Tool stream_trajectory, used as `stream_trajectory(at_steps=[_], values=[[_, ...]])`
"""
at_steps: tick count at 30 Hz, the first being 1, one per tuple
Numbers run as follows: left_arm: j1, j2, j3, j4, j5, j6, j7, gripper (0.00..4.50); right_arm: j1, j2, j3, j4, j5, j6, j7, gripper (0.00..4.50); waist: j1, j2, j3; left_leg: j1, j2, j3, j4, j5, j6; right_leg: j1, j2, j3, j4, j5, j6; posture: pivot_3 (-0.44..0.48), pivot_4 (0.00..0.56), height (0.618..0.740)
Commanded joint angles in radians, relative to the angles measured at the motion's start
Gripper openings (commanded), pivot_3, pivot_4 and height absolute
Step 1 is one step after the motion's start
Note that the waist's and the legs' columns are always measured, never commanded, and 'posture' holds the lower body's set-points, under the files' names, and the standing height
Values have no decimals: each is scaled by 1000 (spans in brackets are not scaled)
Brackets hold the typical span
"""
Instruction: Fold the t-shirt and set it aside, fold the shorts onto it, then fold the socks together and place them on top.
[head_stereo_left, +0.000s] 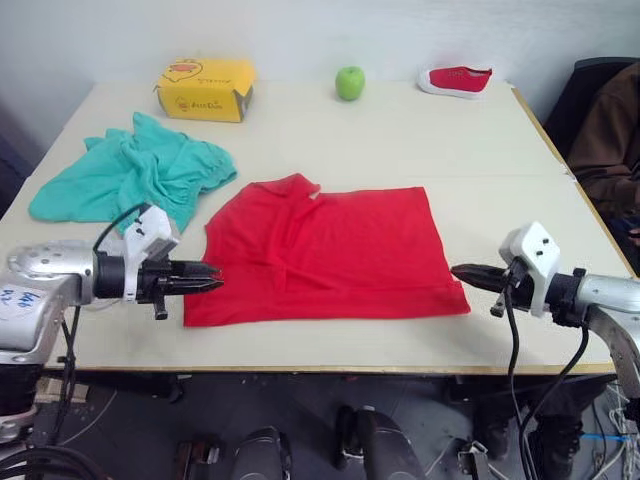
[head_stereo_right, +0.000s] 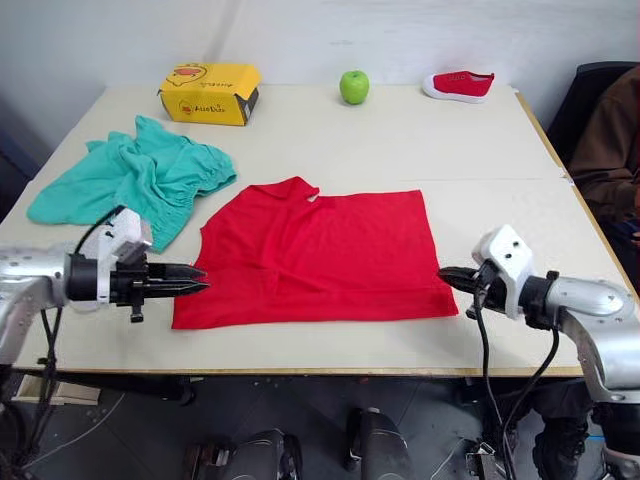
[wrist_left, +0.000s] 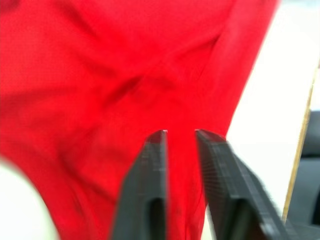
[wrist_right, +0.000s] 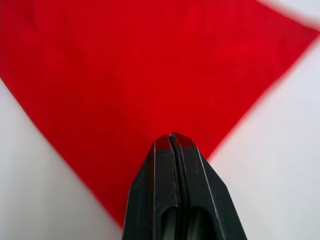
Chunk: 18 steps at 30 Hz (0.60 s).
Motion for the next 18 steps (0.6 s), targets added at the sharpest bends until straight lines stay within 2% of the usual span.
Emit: stream_trajectory(at_steps=[1,3,7,9,18], values=[[75,34,-46,-82,46,-58,-17,2113,18,-39,65,-61,-19,-63,86,568,-1,0,0,0,0,1,-2,0,0,0,1,0,-1,0,0,0,150,740],[124,52,-84,-93,104,-136,-24,2738,28,-54,96,-63,-44,-97,109,1235,-1,0,0,0,1,1,-2,0,0,-1,2,0,-3,0,0,0,150,740],[152,37,-118,-68,183,-192,38,3996,28,-64,161,6,-159,-225,103,2598,1,0,1,-1,1,2,-1,0,0,-1,2,1,-4,0,0,0,150,740],[161,36,-124,-56,220,-220,62,4471,22,-67,183,43,-198,-274,109,2620,2,0,1,-1,1,1,-1,0,1,-1,2,1,-4,0,0,0,150,740],[187,20,-147,14,320,-314,113,4471,21,-71,213,151,-282,-335,108,2620,1,0,1,-1,1,2,-2,0,1,-1,3,1,-5,0,0,0,150,740]])
